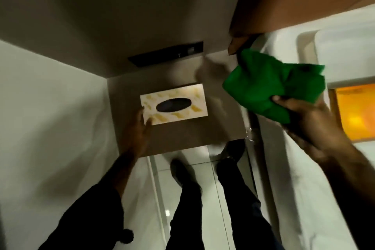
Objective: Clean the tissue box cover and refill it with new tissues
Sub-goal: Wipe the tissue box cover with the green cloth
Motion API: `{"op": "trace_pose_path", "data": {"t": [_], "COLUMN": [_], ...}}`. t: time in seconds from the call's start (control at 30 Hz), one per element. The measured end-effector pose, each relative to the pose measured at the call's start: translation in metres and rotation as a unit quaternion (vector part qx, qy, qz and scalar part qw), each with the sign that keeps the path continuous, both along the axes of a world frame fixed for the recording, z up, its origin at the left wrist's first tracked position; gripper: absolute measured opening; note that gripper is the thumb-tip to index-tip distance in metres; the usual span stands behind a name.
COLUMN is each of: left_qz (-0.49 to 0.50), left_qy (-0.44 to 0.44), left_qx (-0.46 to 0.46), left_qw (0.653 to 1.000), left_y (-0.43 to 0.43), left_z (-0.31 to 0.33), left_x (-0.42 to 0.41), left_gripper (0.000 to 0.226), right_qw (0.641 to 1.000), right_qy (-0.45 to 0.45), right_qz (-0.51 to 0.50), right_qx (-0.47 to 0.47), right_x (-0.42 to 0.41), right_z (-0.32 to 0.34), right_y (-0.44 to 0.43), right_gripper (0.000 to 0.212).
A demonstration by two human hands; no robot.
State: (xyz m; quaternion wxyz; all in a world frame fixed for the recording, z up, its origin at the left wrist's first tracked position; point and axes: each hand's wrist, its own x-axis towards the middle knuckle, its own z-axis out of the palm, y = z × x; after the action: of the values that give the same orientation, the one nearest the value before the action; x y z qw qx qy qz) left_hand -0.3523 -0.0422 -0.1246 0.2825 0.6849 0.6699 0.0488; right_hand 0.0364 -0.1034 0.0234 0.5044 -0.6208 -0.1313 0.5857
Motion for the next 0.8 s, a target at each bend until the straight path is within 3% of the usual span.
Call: {"op": "trace_pose_path", "data": {"t": [0.1,0.2,0.33,0.4,0.67,0.8], "left_qz": [0.095,0.063,-0.014,-0.083,-0.241,-0.244], "left_qy": [-0.015,-0.068,-0.02,-0.016,0.019,0.006], "left_qx": [-0.078,-0.129,-0.124,-0.105,-0.083,-0.087], "left_qw": [0.992,0.987,0.992,0.991,0.967,0.966], "left_y": [-0.006,0.003,0.032,0.054,0.099,0.1], "left_z": [-0.031,-0.059,-0.08,-0.085,-0.11,-0.113], "left_x": [-0.053,-0.073,-0.087,-0.093,-0.08,-0.079], "left_gripper": [0.057,0.075,0.123,0.136,0.144,0.142], "right_qw": [1.0,0.999,0.993,0.988,0.954,0.901], "right_qy": [0.0,-0.046,-0.116,-0.154,-0.28,-0.382], "right_qz": [0.004,0.01,0.004,-0.004,0.097,0.201], "right_qx": [-0.014,-0.024,-0.001,0.02,0.04,0.042], "right_x": [-0.043,-0.069,-0.081,-0.083,-0.09,-0.098], "right_z": [-0.05,-0.099,-0.15,-0.166,-0.219,-0.235], "right_y": [0.012,0.023,0.041,0.052,0.063,0.058], "right_gripper": [0.032,0.028,0.035,0.035,0.022,0.028]}}
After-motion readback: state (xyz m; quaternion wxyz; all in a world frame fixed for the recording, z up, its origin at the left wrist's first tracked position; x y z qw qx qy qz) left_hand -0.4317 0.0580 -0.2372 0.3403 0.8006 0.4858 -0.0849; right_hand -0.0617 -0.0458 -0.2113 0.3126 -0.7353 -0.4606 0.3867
